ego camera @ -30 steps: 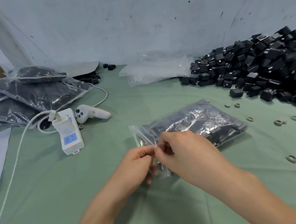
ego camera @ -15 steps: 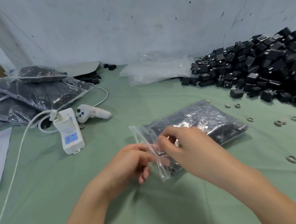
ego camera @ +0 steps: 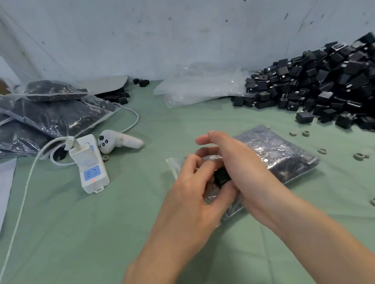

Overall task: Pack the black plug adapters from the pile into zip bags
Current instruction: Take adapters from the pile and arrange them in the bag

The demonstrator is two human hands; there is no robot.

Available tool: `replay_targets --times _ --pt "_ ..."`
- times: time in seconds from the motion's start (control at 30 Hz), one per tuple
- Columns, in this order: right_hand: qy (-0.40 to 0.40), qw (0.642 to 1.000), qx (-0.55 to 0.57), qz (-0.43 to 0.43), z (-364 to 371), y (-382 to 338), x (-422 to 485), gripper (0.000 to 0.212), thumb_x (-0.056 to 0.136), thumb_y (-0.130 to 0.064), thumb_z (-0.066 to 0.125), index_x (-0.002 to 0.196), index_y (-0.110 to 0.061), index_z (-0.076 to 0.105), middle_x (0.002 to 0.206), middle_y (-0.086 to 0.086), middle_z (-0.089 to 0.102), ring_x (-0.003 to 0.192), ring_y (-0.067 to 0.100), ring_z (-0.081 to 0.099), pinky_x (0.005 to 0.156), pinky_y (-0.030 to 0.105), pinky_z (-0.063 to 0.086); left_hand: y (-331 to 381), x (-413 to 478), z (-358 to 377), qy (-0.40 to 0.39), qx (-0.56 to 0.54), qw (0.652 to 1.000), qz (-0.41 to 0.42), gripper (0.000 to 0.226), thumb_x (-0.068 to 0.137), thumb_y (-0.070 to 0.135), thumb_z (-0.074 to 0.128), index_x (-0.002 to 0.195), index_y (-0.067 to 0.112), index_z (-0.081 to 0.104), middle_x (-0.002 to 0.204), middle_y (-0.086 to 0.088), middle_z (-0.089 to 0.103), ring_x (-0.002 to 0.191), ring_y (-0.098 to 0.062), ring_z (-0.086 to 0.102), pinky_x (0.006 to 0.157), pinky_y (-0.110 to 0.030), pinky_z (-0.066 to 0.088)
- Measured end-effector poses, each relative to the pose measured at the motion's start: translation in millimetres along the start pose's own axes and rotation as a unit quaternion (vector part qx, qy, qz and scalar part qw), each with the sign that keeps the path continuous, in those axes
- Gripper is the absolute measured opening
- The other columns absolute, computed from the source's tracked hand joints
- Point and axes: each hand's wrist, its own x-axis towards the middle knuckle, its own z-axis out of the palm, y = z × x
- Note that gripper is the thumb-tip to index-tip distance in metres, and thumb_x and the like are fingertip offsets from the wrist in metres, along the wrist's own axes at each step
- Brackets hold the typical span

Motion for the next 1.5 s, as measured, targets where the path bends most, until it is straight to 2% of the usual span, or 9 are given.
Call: replay_targets --times 0.13,0.2,0.33,0.47,0.6,0.93,1.23,1.4,1.5 --pt "-0.029 0.999 -0.017 -0.032 -0.3 -6.7 0.7 0.027 0.097 -0.045 0.052 0.092 -0.028 0.073 0.094 -0.005 0.073 0.074 0.011 0.068 0.068 0.032 0.058 -12.3 -3.5 -23.0 0.064 -0.082 0.991 -0.078 0.019 0.09 0.053 0.062 0.107 0.045 0.066 0.096 0.019 0.064 0.078 0.0 0.061 0.066 -0.008 0.043" --pt "-0.016 0.973 -0.199 -0.115 -8.6 -7.7 -1.0 0.027 0.097 -0.048 0.05 0.09 -0.029 0.067 0.082 -0.013 0.069 0.063 0.001 0.062 0.058 0.018 0.047 -26.2 -5.0 -36.4 0.123 -0.126 0.968 -0.181 0.019 0.092 0.047 0.06 0.102 0.034 0.069 0.082 0.015 0.07 0.063 0.003 0.06 0.059 -0.011 0.048" --pt "0.038 0.781 -0.594 -0.187 -16.6 4.7 -6.5 0.037 0.092 -0.066 0.038 0.086 -0.031 0.048 0.079 -0.011 0.058 0.072 0.009 0.056 0.06 0.032 0.037 -54.6 -14.1 -42.4 0.104 -0.15 0.9 -0.396 0.023 0.1 0.027 0.055 0.098 0.01 0.07 0.073 -0.008 0.065 0.048 -0.007 0.057 0.05 -0.017 0.051" --pt "0.033 0.697 -0.691 -0.189 -2.0 23.2 -9.7 0.043 0.091 -0.068 0.037 0.095 -0.025 0.04 0.101 -0.005 0.06 0.094 0.025 0.063 0.07 0.036 0.04 -48.8 -9.0 -27.6 0.028 -0.26 0.88 -0.396 0.025 0.1 0.022 0.055 0.096 0.001 0.069 0.074 -0.005 0.067 0.051 -0.01 0.056 0.046 -0.021 0.05" --pt "0.038 0.68 -0.699 -0.218 1.0 24.7 -11.5 0.023 0.097 -0.047 0.033 0.092 -0.025 0.039 0.098 -0.006 0.061 0.087 0.024 0.064 0.062 0.035 0.03 -41.3 3.2 -14.5 0.021 -0.279 0.874 -0.397 0.017 0.099 0.02 0.057 0.105 0.004 0.059 0.076 -0.01 0.068 0.052 -0.013 0.061 0.047 -0.023 0.052" --pt "0.041 0.69 -0.688 -0.22 1.6 18.9 -12.1 0.018 0.096 -0.043 0.035 0.092 -0.026 0.04 0.093 -0.007 0.06 0.069 0.022 0.041 0.057 0.037 0.025 -39.1 15.9 -0.8 -0.002 -0.268 0.912 -0.311 0.024 0.092 -0.003 0.055 0.096 0.009 0.075 0.084 -0.003 0.077 0.071 -0.004 0.068 0.061 -0.013 0.05" --pt "0.001 0.707 -0.677 -0.203 -4.6 16.5 -11.8 0.025 0.1 -0.044 0.033 0.095 -0.025 0.048 0.095 -0.005 0.062 0.085 0.025 0.06 0.063 0.037 0.033 -36.7 22.9 8.1 -0.022 -0.541 0.773 -0.331 0.05 0.089 -0.007 0.027 0.091 0.005 0.075 0.089 -0.014 0.071 0.079 -0.015 0.069 0.064 -0.023 0.056" --pt "0.003 0.716 -0.661 -0.225 -11.7 15.0 -10.6 0.033 0.1 -0.049 0.03 0.092 -0.027 0.052 0.089 -0.008 0.051 0.082 0.019 0.051 0.066 0.035 0.035 -55.1 27.5 -8.2 0.117 -0.533 0.753 -0.368 0.027 0.096 0.0 0.037 0.108 -0.004 0.062 0.095 -0.017 0.074 0.072 -0.019 0.072 0.06 -0.025 0.06" --pt "0.004 0.704 -0.665 -0.25 -18.3 21.5 -8.6 0.047 0.097 -0.052 0.022 0.116 -0.031 0.059 0.112 -0.01 0.056 0.103 0.018 0.051 0.089 0.034 0.042 -69.3 26.7 -15.5 0.202 -0.386 0.806 -0.401 0.017 0.1 0.013 0.047 0.097 0.003 0.06 0.084 -0.015 0.065 0.051 -0.015 0.064 0.047 -0.025 0.053"
